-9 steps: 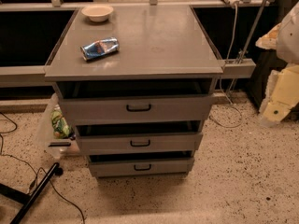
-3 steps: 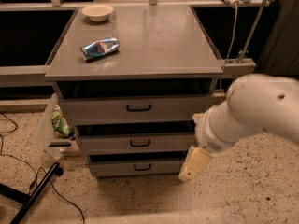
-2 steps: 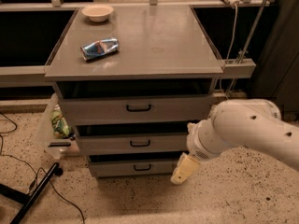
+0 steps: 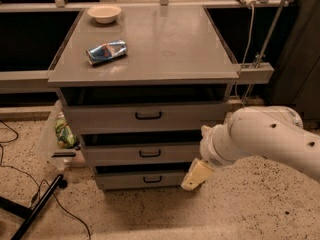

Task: Open middle drawer

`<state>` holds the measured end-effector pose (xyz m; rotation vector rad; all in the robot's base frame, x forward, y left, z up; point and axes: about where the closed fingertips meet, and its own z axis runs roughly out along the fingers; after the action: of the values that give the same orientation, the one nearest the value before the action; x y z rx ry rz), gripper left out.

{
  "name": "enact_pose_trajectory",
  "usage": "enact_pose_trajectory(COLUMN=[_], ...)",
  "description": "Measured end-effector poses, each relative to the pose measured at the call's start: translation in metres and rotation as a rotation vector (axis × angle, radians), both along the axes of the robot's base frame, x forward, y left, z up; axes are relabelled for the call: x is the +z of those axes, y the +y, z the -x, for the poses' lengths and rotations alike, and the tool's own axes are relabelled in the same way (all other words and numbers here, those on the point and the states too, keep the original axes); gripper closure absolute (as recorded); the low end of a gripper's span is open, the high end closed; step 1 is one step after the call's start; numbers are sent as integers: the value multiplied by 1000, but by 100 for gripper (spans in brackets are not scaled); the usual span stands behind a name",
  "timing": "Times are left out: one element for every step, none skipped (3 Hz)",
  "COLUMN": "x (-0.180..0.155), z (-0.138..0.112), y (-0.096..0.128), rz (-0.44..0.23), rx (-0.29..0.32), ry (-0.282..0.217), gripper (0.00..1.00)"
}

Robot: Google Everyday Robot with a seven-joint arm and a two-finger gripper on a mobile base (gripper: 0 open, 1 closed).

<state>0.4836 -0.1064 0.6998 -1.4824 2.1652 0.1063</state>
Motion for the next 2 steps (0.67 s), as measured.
enact_pose_trajectory(x=[-26, -88], z=[-12, -36], y=[4, 21], rz=[-60, -149], rx=[-16, -36], ry=[-3, -17], gripper=[0, 0])
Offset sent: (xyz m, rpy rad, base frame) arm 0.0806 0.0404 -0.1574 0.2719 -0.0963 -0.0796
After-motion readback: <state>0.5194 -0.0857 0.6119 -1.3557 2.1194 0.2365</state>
